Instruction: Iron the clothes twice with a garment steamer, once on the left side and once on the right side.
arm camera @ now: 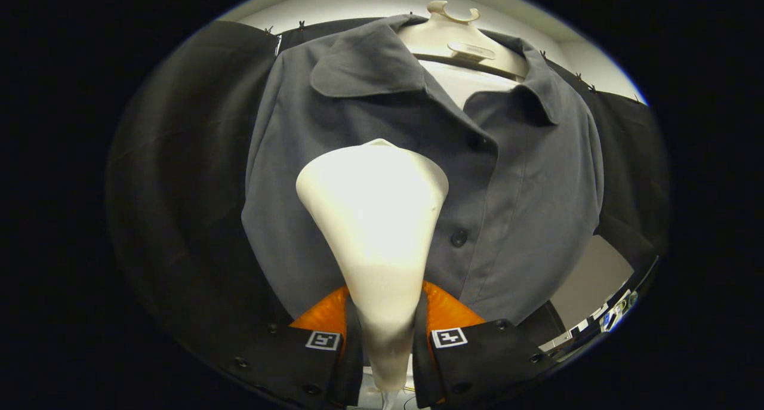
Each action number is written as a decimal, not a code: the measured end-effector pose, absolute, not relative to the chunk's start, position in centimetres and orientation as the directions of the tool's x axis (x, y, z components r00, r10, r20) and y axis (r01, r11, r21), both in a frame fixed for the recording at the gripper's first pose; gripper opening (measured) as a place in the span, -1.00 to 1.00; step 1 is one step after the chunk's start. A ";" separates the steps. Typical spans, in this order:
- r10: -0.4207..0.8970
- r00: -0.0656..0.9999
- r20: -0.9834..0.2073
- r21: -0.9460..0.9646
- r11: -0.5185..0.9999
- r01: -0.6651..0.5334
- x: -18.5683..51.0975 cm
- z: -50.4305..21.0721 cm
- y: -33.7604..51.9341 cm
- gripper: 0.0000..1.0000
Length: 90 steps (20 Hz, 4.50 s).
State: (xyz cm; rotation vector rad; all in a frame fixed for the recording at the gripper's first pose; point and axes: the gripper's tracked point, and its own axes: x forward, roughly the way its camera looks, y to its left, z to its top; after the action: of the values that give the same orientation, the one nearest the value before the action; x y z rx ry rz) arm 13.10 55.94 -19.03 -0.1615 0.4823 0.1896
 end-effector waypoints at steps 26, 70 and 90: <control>0.105 0.709 -0.697 -0.106 0.963 -0.247 7.7 -37.2 53.6 -0.16; 0.150 0.922 -0.357 -0.104 0.975 -0.199 2.7 -13.6 49.7 -0.17; 0.139 0.980 -0.144 -0.104 0.982 -0.155 -2.3 -3.0 45.6 -0.18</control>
State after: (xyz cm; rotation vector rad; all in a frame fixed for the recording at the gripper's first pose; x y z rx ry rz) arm -2.32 45.61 -3.02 -0.1156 0.1367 0.1482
